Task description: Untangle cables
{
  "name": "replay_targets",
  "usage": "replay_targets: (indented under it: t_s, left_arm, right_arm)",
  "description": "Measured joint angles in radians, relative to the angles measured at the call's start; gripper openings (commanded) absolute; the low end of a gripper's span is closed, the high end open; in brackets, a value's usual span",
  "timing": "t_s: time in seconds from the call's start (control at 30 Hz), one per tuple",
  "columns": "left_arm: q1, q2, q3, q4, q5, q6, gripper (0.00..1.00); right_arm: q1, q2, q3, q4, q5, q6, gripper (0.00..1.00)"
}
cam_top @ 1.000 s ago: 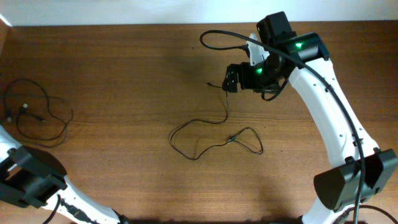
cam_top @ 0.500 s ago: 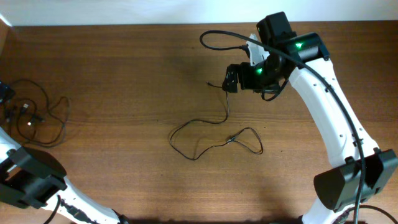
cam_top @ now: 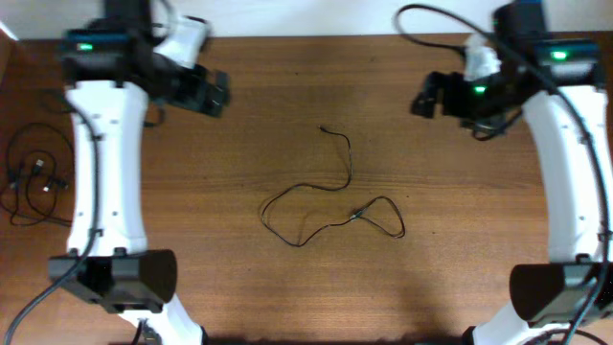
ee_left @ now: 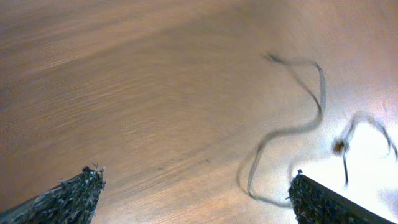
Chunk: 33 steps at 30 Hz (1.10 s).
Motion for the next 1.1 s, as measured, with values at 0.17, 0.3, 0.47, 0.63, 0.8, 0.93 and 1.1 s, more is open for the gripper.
replay_targets:
  t_s: [0.17, 0.3, 0.47, 0.63, 0.8, 0.93, 1.1]
  left_arm:
    - [-0.241, 0.004, -0.253, 0.114, 0.000, 0.200, 1.00]
    - [-0.387, 0.013, -0.475, 0.280, -0.001, 0.266, 0.99]
    - [-0.550, 0.013, -0.632, 0.391, 0.001, 0.353, 1.00]
    - [-0.584, 0.013, -0.663, 0.397, -0.009, 0.366, 0.99]
    - [-0.584, 0.032, -0.698, 0.405, -0.013, 0.371, 1.00]
    - [-0.584, 0.118, -0.706, 0.409, -0.016, 0.373, 0.99]
    - [-0.584, 0.162, -0.713, 0.530, -0.123, 0.344, 1.00]
  right_arm:
    - [-0.085, -0.014, 0.004, -0.053, 0.000, -0.042, 1.00]
    - [-0.085, -0.014, 0.005, -0.058, 0.000, -0.056, 0.99]
    - [-0.085, -0.014, 0.005, -0.058, 0.000, -0.060, 0.99]
    - [-0.085, -0.014, 0.005, -0.059, 0.000, -0.060, 0.99]
    - [-0.085, -0.014, 0.005, -0.059, 0.000, -0.060, 0.99]
    - [-0.085, -0.014, 0.005, -0.059, 0.000, -0.060, 0.99]
    - [-0.085, -0.014, 0.005, -0.059, 0.000, -0.064, 0.99]
